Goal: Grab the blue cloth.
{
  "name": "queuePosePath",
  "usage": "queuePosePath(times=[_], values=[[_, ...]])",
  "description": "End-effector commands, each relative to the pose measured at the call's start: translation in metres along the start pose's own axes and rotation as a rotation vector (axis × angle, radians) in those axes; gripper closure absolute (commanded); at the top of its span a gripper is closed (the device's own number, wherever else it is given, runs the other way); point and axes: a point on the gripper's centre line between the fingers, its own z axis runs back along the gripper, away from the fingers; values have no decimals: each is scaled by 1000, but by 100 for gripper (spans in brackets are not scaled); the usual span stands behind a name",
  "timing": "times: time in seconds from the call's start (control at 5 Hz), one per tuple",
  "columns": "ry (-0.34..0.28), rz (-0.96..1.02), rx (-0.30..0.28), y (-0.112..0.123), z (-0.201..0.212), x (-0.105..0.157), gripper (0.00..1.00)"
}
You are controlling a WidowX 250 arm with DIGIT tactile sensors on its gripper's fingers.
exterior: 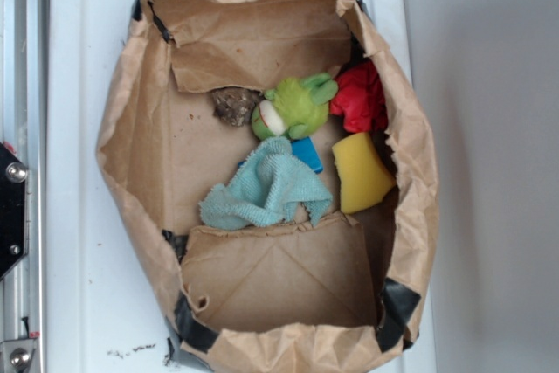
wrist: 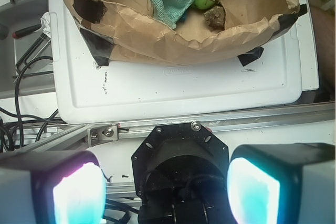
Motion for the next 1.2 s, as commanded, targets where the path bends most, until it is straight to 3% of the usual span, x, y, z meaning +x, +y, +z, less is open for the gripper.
queuePosePath(times=[0.0,0.6,0.8,1.0], values=[[0,0,0,0,0,0,0],[-64,127,17,7,-12,65,0],[-86,119,-1,11,-28,96,0],[-59,107,-48,20,-46,122,0]])
